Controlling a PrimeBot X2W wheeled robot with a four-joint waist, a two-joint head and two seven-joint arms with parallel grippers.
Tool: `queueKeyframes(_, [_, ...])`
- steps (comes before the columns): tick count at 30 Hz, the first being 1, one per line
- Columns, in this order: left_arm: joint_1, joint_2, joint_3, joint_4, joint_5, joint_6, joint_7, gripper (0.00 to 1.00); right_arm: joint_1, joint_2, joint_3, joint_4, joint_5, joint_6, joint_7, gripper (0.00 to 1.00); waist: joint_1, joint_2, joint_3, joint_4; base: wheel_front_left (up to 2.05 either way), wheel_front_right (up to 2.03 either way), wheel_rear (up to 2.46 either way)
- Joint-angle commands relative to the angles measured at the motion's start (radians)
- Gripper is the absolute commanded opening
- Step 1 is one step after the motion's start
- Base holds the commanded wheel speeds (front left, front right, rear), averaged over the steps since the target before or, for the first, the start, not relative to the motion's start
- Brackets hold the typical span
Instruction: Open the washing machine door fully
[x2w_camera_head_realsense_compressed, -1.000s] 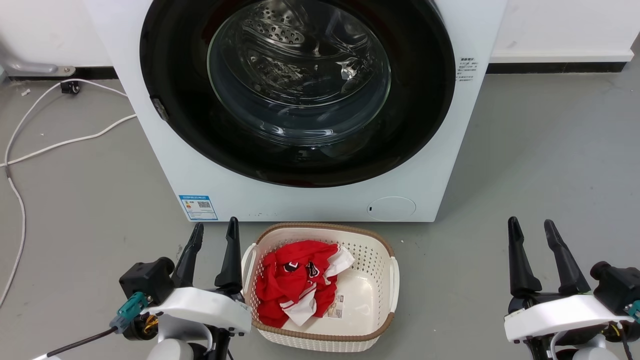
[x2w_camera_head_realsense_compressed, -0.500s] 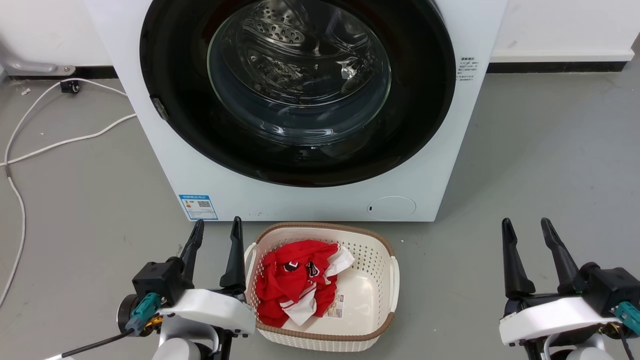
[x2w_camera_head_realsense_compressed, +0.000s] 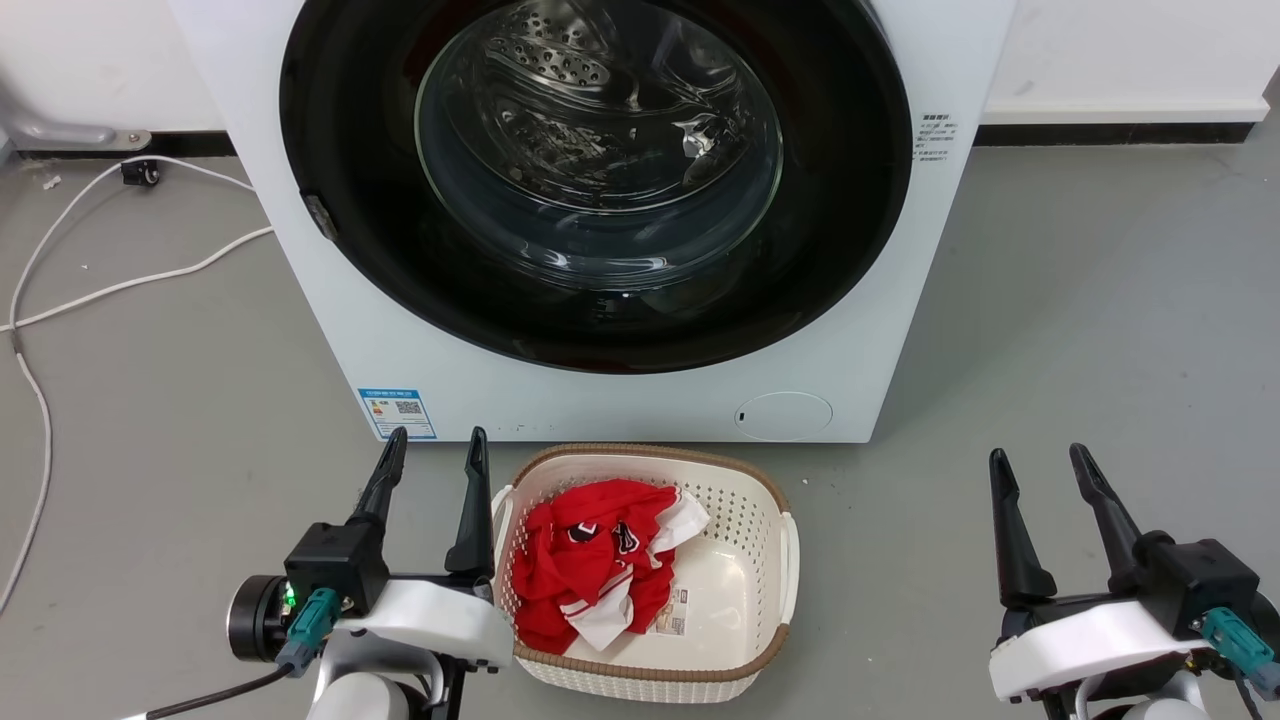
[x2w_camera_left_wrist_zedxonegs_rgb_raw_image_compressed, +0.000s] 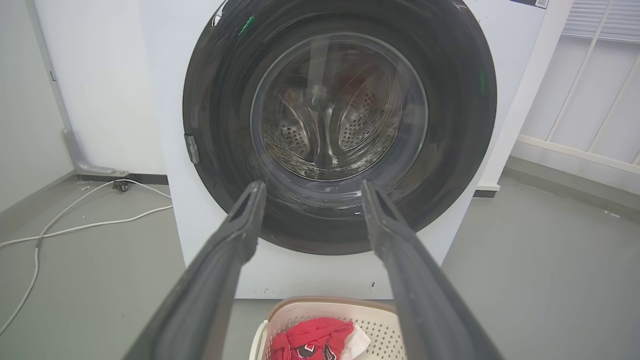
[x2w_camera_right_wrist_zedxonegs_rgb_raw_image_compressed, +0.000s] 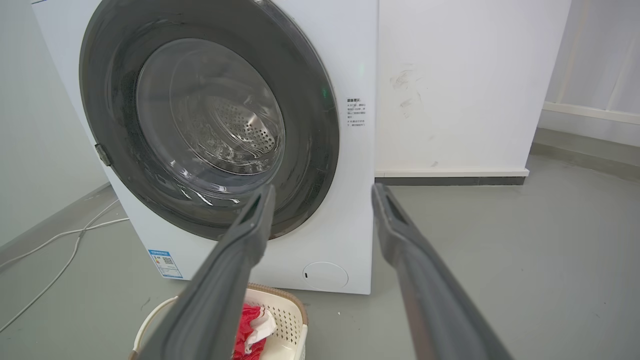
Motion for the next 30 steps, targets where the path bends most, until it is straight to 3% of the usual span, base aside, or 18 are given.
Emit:
queueKeyframes(1, [-0.017,0.002,0.002,-0.005,0.021,0.000,-0.009,1.00,0.007,-0.004,0.003,0.001,-0.021,0.000,-0.009,1.00,-0.0001,0.0000,0.000,0.000,0.00,0.00,0.00])
queueKeyframes(10, [-0.023,0.002,-0.006,0.005,0.093,-0.011,-0.025,1.00,0.005,-0.004,0.003,0.013,-0.067,0.000,-0.018,1.00,-0.0001,0.0000,0.002,0.005,0.00,0.00,0.00])
queueKeyframes(20, [-0.018,0.002,-0.006,0.016,0.086,-0.011,-0.023,1.00,0.002,-0.004,0.006,0.029,-0.038,0.000,-0.016,1.00,-0.0001,0.0000,0.002,0.005,0.00,0.00,0.00])
queueKeyframes(21, [-0.019,0.002,-0.006,0.017,0.085,-0.010,-0.023,1.00,0.001,-0.004,0.006,0.029,-0.037,0.000,-0.016,0.77,-0.0001,0.0000,0.002,0.005,0.00,0.00,0.00])
queueKeyframes(22, [-0.019,0.002,-0.006,0.017,0.085,-0.010,-0.023,1.00,0.000,-0.004,0.006,0.030,-0.035,0.000,-0.016,0.44,-0.0001,0.0000,0.003,0.006,0.00,0.00,0.00])
queueKeyframes(23, [-0.019,0.002,-0.006,0.018,0.084,-0.010,-0.023,1.00,-0.001,-0.004,0.005,0.031,-0.033,0.000,-0.017,0.00,-0.0001,0.0000,0.003,0.006,0.00,0.00,0.00])
queueKeyframes(30, [-0.020,0.002,-0.004,0.021,0.082,-0.006,-0.023,1.00,-0.003,-0.004,0.008,0.044,0.049,0.000,-0.019,0.00,-0.0001,0.0000,0.004,0.006,0.00,0.00,0.00])
